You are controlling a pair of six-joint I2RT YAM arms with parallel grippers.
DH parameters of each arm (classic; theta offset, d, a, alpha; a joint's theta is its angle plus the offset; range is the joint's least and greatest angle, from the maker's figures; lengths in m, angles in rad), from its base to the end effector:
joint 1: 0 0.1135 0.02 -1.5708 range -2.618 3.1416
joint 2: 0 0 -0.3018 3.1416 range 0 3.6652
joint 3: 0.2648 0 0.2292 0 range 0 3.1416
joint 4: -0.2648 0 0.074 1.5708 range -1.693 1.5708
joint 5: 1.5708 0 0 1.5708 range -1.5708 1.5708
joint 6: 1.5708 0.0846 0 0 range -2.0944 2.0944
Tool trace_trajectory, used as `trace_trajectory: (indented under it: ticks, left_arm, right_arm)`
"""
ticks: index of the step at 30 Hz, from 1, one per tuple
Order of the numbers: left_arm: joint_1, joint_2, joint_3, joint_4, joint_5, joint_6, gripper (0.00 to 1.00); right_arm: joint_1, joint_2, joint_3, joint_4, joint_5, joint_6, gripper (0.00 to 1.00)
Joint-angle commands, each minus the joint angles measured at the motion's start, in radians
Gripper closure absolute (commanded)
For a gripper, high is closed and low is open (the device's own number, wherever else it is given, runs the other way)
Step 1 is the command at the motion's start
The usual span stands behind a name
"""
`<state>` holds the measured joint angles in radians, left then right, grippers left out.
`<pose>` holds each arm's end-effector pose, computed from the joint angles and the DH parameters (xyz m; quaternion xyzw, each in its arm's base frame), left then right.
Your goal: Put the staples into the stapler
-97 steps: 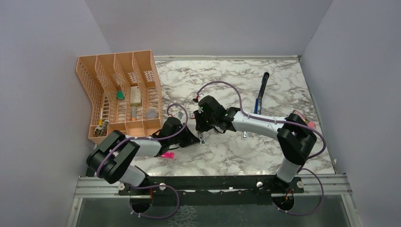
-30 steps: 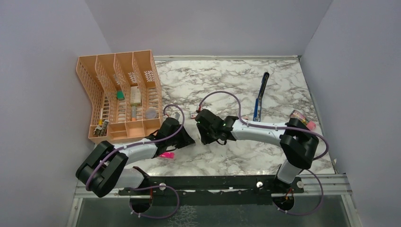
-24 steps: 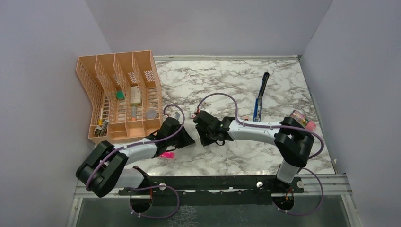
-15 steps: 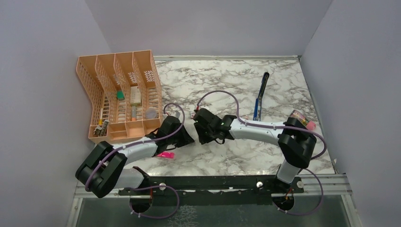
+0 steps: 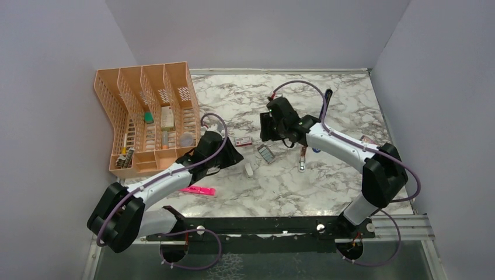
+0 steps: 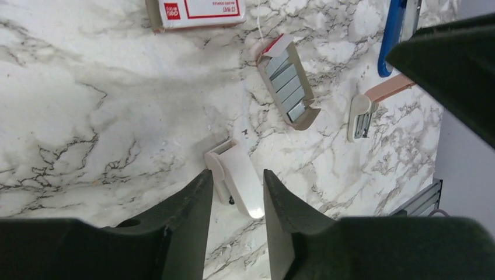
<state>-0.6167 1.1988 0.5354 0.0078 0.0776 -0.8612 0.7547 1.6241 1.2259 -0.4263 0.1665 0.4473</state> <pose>0.1977 -0.1482 0.2092 -0.0923 0.8918 -0.3231 0.3029 0.2792 0.2433 0.2688 -0.1121 0.9217 0.1416 0.3434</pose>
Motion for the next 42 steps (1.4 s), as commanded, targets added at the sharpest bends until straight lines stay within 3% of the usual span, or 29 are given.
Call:
trace_trajectory:
  ticks: [1, 5, 9, 16, 25, 29, 34, 42]
  left_arm:
    - [0.000, 0.010, 0.061, -0.011, -0.029, 0.043, 0.58]
    - [0.000, 0.065, 0.124, 0.045, 0.038, 0.075, 0.50]
    - [-0.002, 0.117, 0.152, 0.169, 0.173, 0.086, 0.31]
    - [-0.077, 0.291, 0.286, 0.228, 0.275, 0.093, 0.28]
    - [-0.201, 0.592, 0.466, 0.279, 0.277, 0.030, 0.45]
    - [-0.236, 0.697, 0.544, 0.281, 0.301, 0.019, 0.50]
    - [-0.261, 0.781, 0.601, 0.281, 0.313, 0.007, 0.56]
    - [-0.283, 0.867, 0.648, 0.268, 0.287, -0.005, 0.69]
  right_arm:
    - [-0.083, 0.019, 0.051, 0.016, -0.021, -0.059, 0.40]
    - [-0.180, 0.002, 0.041, -0.019, 0.065, -0.062, 0.39]
    - [-0.247, -0.060, -0.042, -0.033, 0.131, -0.023, 0.36]
    - [-0.293, -0.075, -0.169, -0.045, 0.178, 0.045, 0.35]
    - [-0.308, -0.117, -0.217, -0.086, 0.131, 0.047, 0.50]
    - [-0.309, -0.141, -0.241, -0.107, 0.136, 0.052, 0.51]
    - [-0.308, -0.155, -0.262, -0.111, 0.106, 0.056, 0.52]
    - [-0.308, -0.177, -0.288, -0.099, 0.047, 0.055, 0.66]
